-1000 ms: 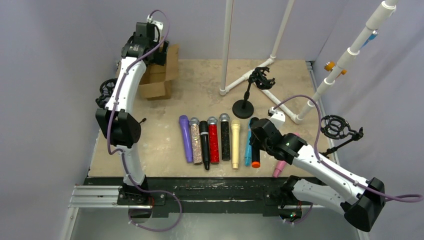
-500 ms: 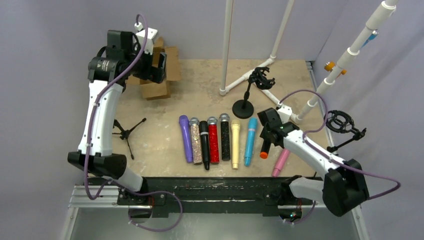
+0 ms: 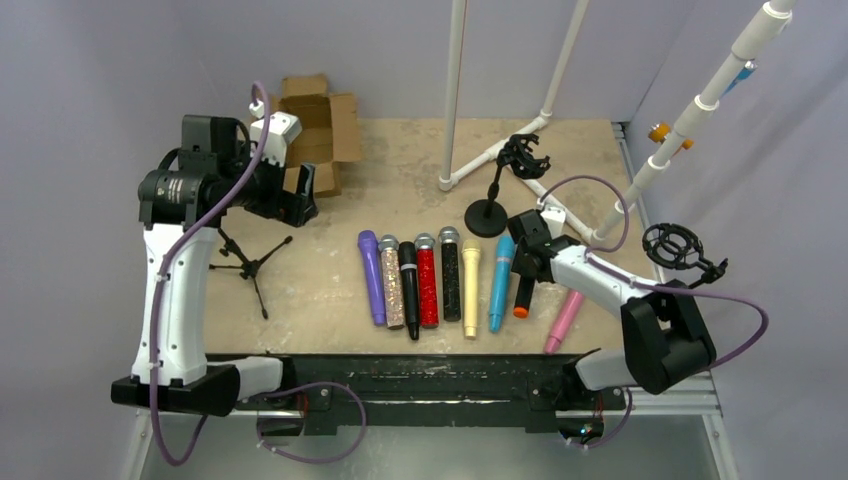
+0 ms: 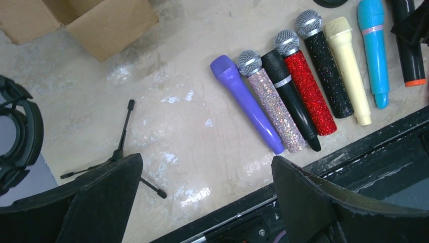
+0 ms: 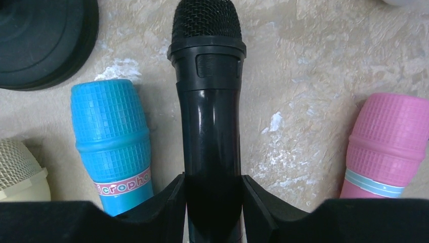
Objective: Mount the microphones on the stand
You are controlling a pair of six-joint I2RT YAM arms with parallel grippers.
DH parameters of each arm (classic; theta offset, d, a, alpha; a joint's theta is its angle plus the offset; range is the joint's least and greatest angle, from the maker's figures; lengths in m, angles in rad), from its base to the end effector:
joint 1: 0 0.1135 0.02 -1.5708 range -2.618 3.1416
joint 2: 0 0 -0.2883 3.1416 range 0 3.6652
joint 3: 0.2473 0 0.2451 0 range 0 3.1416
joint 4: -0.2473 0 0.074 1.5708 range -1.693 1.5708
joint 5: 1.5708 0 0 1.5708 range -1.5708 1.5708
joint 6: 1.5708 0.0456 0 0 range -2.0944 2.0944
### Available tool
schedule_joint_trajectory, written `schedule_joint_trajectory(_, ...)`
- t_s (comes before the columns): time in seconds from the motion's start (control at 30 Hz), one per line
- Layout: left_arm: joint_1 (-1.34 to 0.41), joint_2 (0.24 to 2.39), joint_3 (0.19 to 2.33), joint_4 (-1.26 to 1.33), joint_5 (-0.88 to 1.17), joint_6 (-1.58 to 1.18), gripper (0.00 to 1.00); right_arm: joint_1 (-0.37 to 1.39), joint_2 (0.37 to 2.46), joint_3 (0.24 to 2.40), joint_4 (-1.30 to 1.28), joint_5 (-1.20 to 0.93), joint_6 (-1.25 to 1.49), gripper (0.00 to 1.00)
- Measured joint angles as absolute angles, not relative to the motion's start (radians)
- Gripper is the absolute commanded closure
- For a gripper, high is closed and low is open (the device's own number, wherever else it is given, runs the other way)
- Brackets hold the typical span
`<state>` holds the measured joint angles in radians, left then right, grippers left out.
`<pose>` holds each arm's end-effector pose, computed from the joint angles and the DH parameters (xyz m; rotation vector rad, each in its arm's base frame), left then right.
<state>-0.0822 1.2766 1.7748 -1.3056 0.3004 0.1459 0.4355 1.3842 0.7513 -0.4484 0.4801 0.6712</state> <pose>0.1960 -0.0297 0.4707 0.4095 2.3198 -0.3256 0.2332 0.0853 0.2036 0.4413 2.4401 -0.1906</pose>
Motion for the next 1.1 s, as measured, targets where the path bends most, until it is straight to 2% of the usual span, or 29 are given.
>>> schedule_joint_trajectory(0.2, -0.046, 1.199, 1.752, -1.321, 0.305, 0.159, 0.0, 0.436, 1.405, 0.753, -0.456, 0.446, 0.646, 0.3)
schedule_joint_trajectory(0.27, -0.03, 1.184, 1.754, -1.332, 0.312, 0.161, 0.0, 0.439, 1.401, 0.762, -0.463, 0.434, 0.633, 0.27)
schedule_joint_trajectory(0.7, 0.08, 1.18, 1.92, -1.452, 0.339, 0.206, 0.0, 0.635, 1.34, 1.034, -0.567, 0.46, 0.601, 0.27)
schedule_joint_trajectory(0.93, 0.214, 1.182, 1.965, -1.472, 0.313, 0.246, 0.0, 0.764, 1.331, 1.15, -0.626, 0.492, 0.599, 0.26)
schedule_joint_trajectory(1.1, 0.363, 1.186, 1.896, -1.436, 0.283, 0.257, 0.0, 0.878, 1.348, 1.235, -0.64, 0.523, 0.597, 0.26)
